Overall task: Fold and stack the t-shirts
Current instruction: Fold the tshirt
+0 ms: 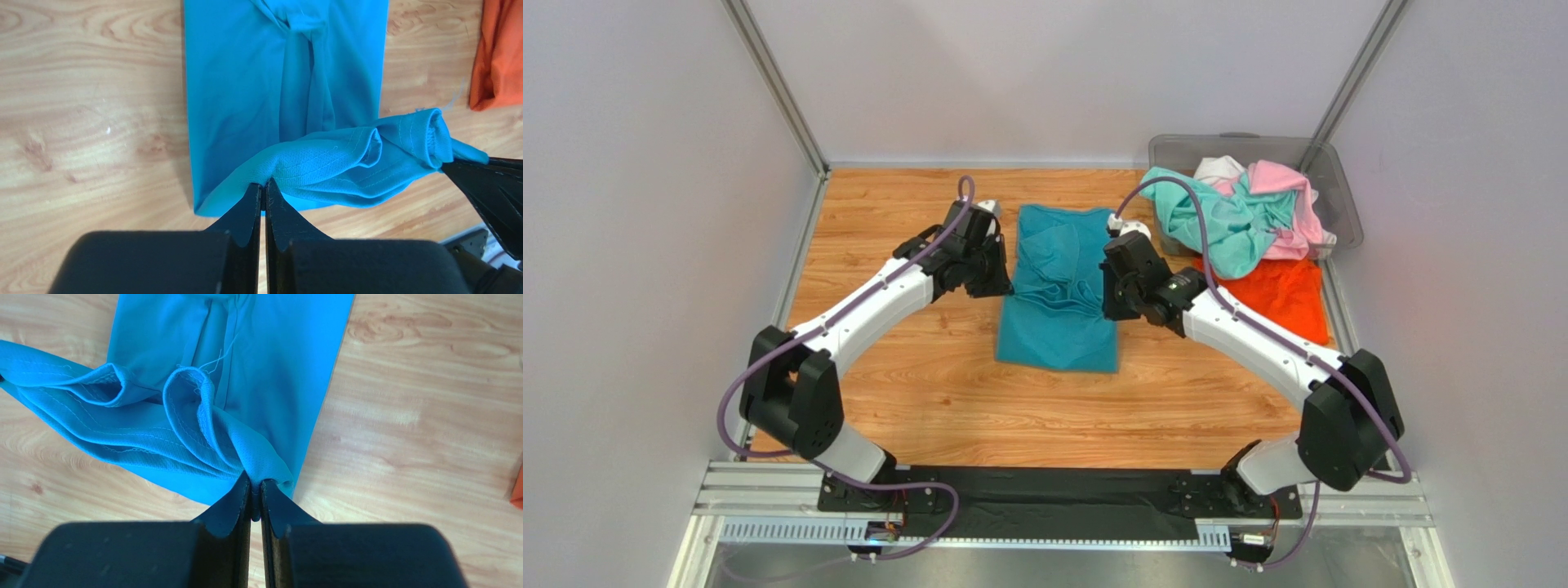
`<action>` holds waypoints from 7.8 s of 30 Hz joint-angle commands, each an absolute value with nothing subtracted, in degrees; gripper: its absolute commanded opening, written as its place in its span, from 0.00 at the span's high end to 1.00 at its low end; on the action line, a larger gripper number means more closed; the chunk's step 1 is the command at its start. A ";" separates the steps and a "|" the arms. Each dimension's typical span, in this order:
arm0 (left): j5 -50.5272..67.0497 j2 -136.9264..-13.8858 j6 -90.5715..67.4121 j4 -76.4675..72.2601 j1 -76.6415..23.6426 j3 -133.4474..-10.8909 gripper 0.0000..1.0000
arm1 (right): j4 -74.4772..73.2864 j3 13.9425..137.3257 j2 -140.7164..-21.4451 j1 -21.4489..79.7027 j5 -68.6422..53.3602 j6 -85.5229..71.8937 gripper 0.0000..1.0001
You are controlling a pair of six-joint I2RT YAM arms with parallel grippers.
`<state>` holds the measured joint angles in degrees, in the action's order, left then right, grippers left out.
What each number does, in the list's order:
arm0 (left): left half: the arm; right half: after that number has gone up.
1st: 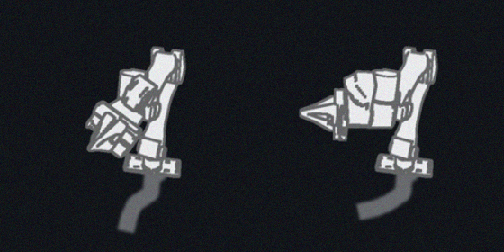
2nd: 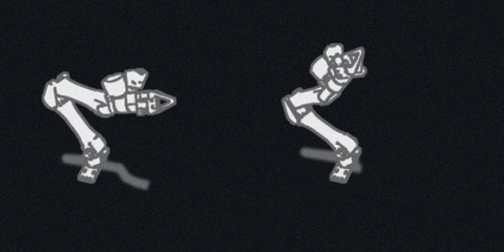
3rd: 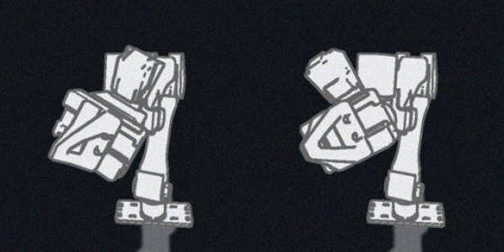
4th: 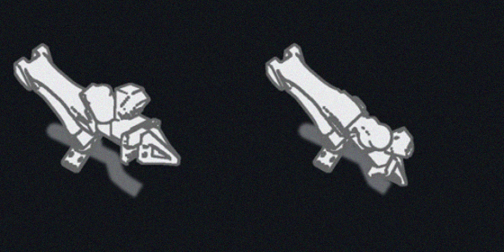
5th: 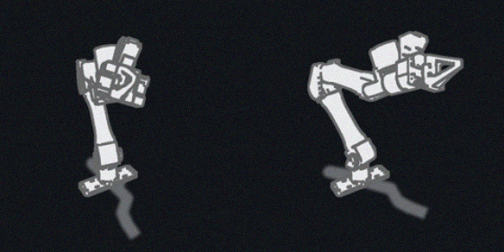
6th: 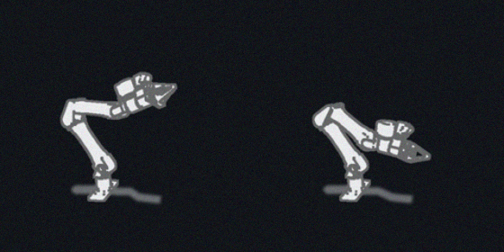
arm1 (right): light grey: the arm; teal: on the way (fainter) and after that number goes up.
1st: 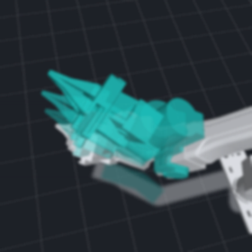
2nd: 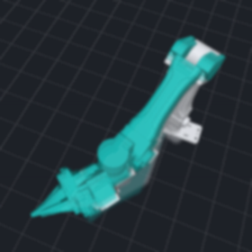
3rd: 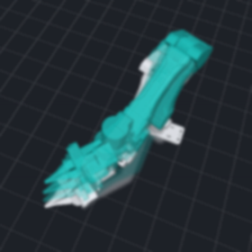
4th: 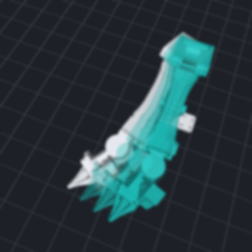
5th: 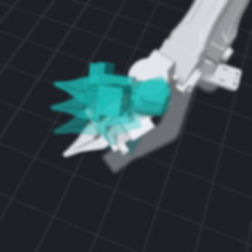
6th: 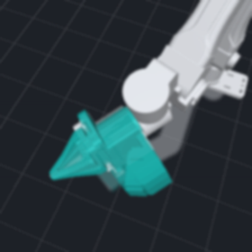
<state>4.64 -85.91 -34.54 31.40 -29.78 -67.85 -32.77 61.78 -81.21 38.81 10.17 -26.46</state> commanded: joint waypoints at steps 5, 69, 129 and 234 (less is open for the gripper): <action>6.33 -93.51 -31.64 30.59 -27.25 -74.61 1.00 | -28.04 67.76 -88.32 33.06 3.88 -22.15 0.92; 7.56 -34.54 -42.45 31.73 -23.82 -23.03 0.00 | -27.32 96.49 -122.34 38.23 5.36 -22.77 0.00; 16.97 -97.57 -40.61 11.16 -23.64 -47.64 1.00 | -22.50 46.84 -79.53 32.35 4.50 -30.76 0.03; 8.07 -106.61 -35.25 18.72 -26.72 -76.55 0.75 | -15.29 50.45 -88.95 11.78 -29.98 -40.00 0.56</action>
<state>3.55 -105.69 -37.67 21.12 -27.00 -73.12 -16.91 48.07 -89.60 12.12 -32.60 -41.23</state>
